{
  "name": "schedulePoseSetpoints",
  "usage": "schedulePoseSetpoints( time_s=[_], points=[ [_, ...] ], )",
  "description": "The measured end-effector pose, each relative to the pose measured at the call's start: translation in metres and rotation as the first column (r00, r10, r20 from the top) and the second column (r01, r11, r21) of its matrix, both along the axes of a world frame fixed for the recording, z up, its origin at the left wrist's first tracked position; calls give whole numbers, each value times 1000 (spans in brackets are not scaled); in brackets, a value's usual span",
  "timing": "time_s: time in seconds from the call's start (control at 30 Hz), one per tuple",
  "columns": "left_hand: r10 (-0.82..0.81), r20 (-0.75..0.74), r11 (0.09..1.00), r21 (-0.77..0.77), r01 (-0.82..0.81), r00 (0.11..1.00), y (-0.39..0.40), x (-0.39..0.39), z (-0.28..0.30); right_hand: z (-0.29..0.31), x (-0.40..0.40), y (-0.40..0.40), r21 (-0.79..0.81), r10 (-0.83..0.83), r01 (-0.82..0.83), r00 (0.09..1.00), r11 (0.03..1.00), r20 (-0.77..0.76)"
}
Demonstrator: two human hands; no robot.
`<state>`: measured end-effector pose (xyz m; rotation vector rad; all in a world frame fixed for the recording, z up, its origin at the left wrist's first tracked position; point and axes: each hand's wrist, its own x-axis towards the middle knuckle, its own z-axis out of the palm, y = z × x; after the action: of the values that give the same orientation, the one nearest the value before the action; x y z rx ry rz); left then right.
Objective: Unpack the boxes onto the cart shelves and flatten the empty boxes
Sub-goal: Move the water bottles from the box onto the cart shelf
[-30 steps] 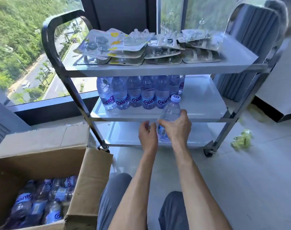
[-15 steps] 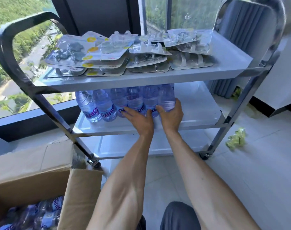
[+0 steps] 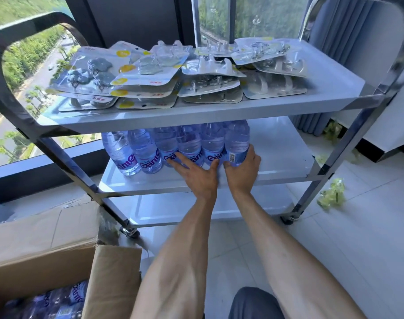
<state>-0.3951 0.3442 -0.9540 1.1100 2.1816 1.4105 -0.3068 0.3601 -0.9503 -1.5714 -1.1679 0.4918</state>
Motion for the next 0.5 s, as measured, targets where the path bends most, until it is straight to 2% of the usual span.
schedulePoseSetpoints(
  time_s=[0.07,0.17,0.3,0.4,0.5],
  points=[
    [-5,-7,1000,9,5,1000,-1,1,-1,-7,-1,-3,24,-42,42,999,999,-7],
    [-8,-14,1000,5,8,1000,-1,1,-1,-7,-4,-1,-18,-56,55,992,998,-112],
    [-12,-12,1000,-26,12,1000,0,0,-1,-2,-4,9,-56,-41,39,998,998,-41],
    [-10,-18,1000,-20,10,1000,-1,1,-3,-1,-1,8,-37,-55,52,994,998,-92],
    [-7,-18,1000,-7,7,1000,0,2,-5,-5,2,1,12,8,-6,990,1000,-138]
  ],
)
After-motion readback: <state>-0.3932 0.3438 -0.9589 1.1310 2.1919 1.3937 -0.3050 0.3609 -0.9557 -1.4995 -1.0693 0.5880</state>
